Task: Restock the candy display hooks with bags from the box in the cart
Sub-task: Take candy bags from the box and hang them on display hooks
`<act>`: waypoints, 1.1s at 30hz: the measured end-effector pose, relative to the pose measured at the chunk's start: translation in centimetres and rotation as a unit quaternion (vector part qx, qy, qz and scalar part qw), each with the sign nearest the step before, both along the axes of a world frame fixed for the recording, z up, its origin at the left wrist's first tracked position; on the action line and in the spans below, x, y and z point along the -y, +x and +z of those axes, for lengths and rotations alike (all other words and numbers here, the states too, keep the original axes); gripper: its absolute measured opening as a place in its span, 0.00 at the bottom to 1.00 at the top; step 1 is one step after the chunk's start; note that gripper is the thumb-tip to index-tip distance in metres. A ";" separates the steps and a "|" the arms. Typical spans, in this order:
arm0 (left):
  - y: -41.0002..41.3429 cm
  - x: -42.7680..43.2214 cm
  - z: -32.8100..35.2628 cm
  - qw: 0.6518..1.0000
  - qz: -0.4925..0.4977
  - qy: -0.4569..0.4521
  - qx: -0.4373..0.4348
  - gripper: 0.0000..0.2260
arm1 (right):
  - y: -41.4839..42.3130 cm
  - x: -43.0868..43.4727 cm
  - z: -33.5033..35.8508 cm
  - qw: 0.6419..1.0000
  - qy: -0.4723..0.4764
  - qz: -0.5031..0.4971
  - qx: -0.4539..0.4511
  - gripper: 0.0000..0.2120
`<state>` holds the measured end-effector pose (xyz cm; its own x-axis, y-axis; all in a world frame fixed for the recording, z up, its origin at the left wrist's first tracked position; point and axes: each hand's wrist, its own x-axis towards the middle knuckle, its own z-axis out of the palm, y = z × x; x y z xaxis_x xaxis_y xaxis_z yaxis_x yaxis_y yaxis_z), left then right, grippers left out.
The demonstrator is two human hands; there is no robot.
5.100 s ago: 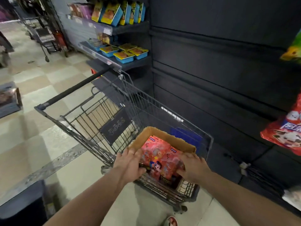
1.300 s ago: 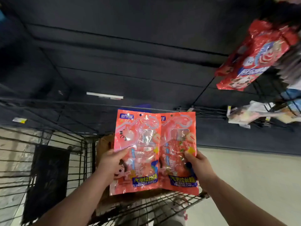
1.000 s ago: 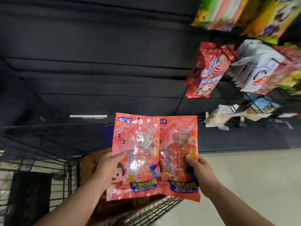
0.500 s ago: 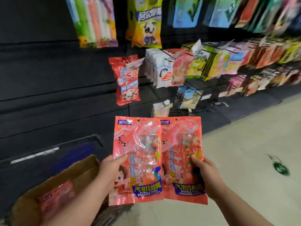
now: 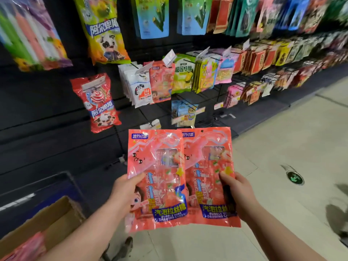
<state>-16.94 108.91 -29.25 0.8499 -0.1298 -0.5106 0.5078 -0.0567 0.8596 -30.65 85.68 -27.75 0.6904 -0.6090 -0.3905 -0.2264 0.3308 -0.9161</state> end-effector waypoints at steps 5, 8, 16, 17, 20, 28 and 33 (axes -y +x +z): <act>1.1 1.6 0.8 1.000 -0.008 0.020 0.012 0.03 | 1.2 1.7 0.1 1.000 0.000 0.004 0.003 0.05; 2.5 3.3 0.6 1.000 -0.012 0.020 0.009 0.04 | 2.2 3.1 0.1 1.000 -0.012 0.002 0.002 0.05; 7.9 11.1 0.9 0.999 -0.034 -0.037 -0.003 0.03 | 7.1 10.3 1.7 0.998 -0.069 -0.001 -0.006 0.09; 9.0 11.9 1.0 0.999 -0.035 -0.041 0.000 0.03 | 8.2 11.1 2.0 0.997 -0.074 0.001 -0.005 0.08; 12.3 13.9 1.4 0.998 -0.024 -0.053 0.020 0.03 | 11.9 13.5 2.2 0.996 -0.088 -0.001 0.001 0.08; 19.4 16.3 2.6 0.999 0.006 -0.043 0.023 0.03 | 20.8 17.4 1.0 0.995 -0.093 0.037 0.004 0.10; 21.0 16.8 2.6 0.999 0.031 -0.029 0.023 0.04 | 24.7 19.2 1.0 0.995 -0.071 0.072 0.003 0.10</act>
